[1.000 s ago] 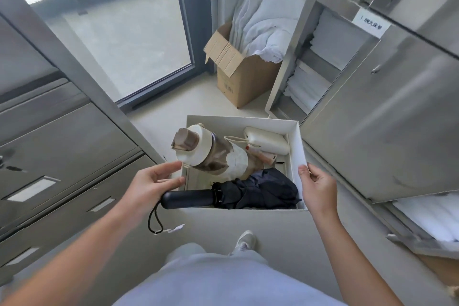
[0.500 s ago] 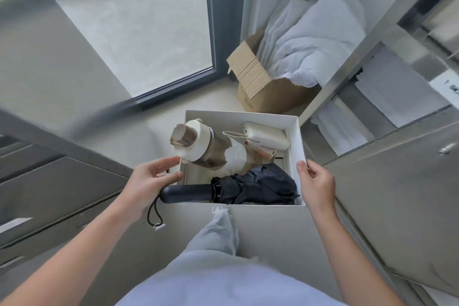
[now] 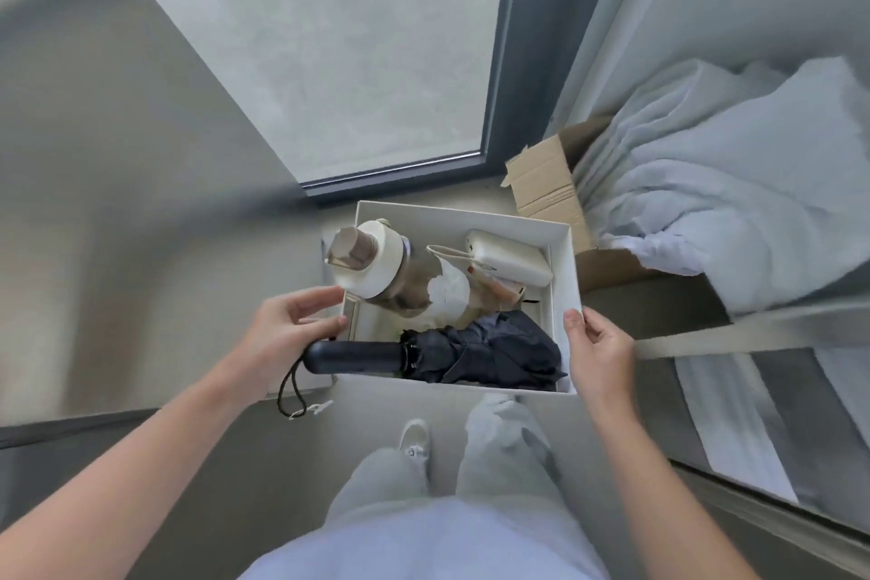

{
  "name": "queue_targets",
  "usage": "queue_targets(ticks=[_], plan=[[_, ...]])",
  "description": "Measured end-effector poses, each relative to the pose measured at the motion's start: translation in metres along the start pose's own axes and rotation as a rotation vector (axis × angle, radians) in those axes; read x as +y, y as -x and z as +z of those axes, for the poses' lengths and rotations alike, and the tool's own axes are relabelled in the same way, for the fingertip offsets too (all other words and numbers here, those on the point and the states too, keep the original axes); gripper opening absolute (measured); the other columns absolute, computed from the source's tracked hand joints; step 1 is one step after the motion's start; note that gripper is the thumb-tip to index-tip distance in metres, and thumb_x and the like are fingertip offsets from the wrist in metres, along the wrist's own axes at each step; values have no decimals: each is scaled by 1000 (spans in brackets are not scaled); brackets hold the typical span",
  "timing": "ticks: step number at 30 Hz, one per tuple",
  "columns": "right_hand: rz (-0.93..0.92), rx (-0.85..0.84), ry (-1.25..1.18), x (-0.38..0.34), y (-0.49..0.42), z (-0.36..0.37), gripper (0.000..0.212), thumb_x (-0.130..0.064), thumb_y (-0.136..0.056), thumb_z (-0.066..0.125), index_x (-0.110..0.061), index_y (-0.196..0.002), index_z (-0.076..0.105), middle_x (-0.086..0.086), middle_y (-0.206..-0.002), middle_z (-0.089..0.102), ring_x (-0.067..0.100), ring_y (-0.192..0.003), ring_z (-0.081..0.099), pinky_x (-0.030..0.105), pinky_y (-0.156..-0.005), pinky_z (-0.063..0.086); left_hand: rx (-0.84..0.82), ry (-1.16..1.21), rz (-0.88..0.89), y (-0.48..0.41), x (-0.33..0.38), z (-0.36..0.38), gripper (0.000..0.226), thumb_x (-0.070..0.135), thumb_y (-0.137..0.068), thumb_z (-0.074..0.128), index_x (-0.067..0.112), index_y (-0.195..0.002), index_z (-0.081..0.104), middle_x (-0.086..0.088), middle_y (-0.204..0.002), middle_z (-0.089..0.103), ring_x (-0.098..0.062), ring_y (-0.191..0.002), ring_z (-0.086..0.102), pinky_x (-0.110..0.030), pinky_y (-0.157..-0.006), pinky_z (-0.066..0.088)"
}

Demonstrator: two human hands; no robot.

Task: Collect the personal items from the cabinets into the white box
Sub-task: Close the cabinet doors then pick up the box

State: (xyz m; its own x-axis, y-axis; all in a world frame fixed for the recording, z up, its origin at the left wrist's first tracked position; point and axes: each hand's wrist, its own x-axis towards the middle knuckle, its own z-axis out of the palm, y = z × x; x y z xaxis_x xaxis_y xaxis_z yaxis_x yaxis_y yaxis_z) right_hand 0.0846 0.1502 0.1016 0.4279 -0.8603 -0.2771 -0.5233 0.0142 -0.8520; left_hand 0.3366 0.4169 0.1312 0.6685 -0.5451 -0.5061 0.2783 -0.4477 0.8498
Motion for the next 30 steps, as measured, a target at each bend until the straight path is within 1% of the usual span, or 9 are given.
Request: queue_targets(ticks=[3, 5, 9, 12, 14, 18, 21, 26, 30], plan=[[-27, -86, 54, 7, -61, 21, 47, -23, -102, 59, -21, -60, 40, -11, -48, 32, 8, -53, 28, 29, -55, 27, 78, 29, -41, -36, -8, 7, 35, 12, -74, 81, 30, -102, 73, 20, -108, 72, -1, -99, 69, -7, -74, 50], [-27, -100, 65, 11, -97, 37, 48, -21, -102, 60, -21, -60, 38, -10, -50, 29, 9, -54, 26, 32, -56, 25, 113, 55, -64, -62, -16, 12, 36, 15, -72, 81, 29, -103, 73, 21, -108, 72, 1, -100, 68, -6, -73, 49], [22, -152, 107, 32, -152, 85, 40, -23, -101, 61, -34, -70, 39, -20, -59, 32, 2, -55, 35, 16, -56, 29, 170, 60, -152, -117, -47, 11, 32, 10, -77, 79, 30, -101, 72, 24, -107, 72, 5, -104, 65, -15, -86, 48], [44, -161, 114, 64, -183, 122, 45, -21, -101, 61, -39, -64, 41, -21, -49, 41, -1, -52, 40, 14, -54, 32, 187, 65, -212, -165, -83, 8, 32, 5, -79, 76, 30, -100, 72, 24, -104, 72, 3, -102, 66, -18, -87, 48], [63, -157, 115, 96, -202, 149, 36, -21, -101, 61, -34, -69, 50, -24, -49, 46, -2, -53, 43, 17, -57, 34, 182, 62, -227, -197, -115, 9, 34, 5, -80, 75, 30, -103, 72, 23, -105, 72, 3, -102, 66, -17, -86, 48], [48, -173, 158, 177, -240, 206, 48, -20, -101, 60, -26, -61, 36, -12, -56, 26, 9, -58, 23, 27, -54, 23, 156, 56, -239, -265, -193, 10, 39, 5, -80, 75, 27, -112, 72, 16, -111, 73, 3, -105, 65, -17, -90, 45], [60, -192, 188, 235, -264, 247, 48, -20, -102, 59, -20, -64, 29, -2, -64, 21, 17, -65, 20, 35, -59, 17, 133, 54, -279, -310, -257, 13, 40, 7, -80, 75, 27, -114, 71, 18, -110, 72, 4, -103, 66, -11, -84, 46], [128, -175, 224, 338, -300, 309, 46, -22, -102, 58, -12, -65, 32, -1, -65, 22, 19, -67, 21, 35, -61, 17, 87, 76, -358, -389, -362, 24, 34, 14, -79, 78, 30, -108, 73, 22, -107, 72, 6, -93, 68, -6, -71, 48], [132, -161, 206, 408, -321, 347, 47, -21, -102, 57, -21, -65, 29, -4, -66, 19, 16, -66, 18, 35, -60, 14, 41, 70, -396, -445, -430, 34, 36, 15, -80, 77, 31, -112, 72, 19, -112, 72, 3, -104, 66, -13, -85, 47]])
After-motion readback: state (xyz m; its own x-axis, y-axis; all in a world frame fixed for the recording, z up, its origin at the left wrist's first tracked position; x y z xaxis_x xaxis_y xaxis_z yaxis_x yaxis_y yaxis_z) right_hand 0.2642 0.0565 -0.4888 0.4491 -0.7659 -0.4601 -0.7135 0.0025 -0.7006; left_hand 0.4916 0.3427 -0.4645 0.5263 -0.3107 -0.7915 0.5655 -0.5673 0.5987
